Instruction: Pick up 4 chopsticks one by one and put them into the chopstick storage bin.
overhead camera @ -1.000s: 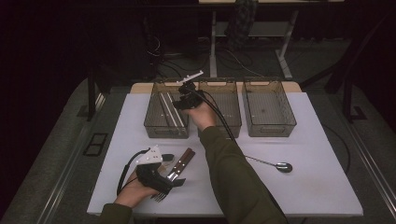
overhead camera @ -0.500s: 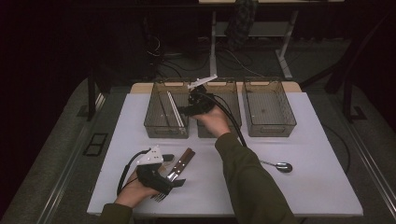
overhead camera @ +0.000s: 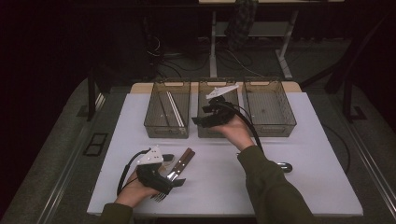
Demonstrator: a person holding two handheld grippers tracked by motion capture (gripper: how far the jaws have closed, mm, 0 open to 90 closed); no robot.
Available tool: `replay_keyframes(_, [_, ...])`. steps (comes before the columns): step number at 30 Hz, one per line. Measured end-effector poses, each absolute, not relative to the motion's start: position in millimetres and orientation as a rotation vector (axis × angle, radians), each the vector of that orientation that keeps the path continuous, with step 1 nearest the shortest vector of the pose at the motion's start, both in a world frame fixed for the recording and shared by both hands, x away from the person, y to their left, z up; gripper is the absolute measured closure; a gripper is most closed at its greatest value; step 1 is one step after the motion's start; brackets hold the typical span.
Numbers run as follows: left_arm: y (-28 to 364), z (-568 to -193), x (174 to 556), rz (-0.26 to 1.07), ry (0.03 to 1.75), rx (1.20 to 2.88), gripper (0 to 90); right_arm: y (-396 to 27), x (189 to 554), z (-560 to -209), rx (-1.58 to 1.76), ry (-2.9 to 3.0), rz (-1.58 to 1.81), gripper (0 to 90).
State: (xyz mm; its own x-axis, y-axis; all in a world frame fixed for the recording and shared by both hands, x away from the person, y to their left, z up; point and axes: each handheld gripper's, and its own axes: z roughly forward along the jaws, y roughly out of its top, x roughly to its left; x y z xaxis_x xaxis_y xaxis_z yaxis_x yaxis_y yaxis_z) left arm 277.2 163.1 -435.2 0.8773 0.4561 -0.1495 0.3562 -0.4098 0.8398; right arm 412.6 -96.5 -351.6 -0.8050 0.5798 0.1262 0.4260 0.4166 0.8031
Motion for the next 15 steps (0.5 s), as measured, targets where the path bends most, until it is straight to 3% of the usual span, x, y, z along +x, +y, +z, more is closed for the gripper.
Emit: replay_keyframes(15, [162, -436, 277, 0.131, 0.596, 2.045, 0.0, -152, 378, -365, 0.903, 2.499, 1.369, 33.4])
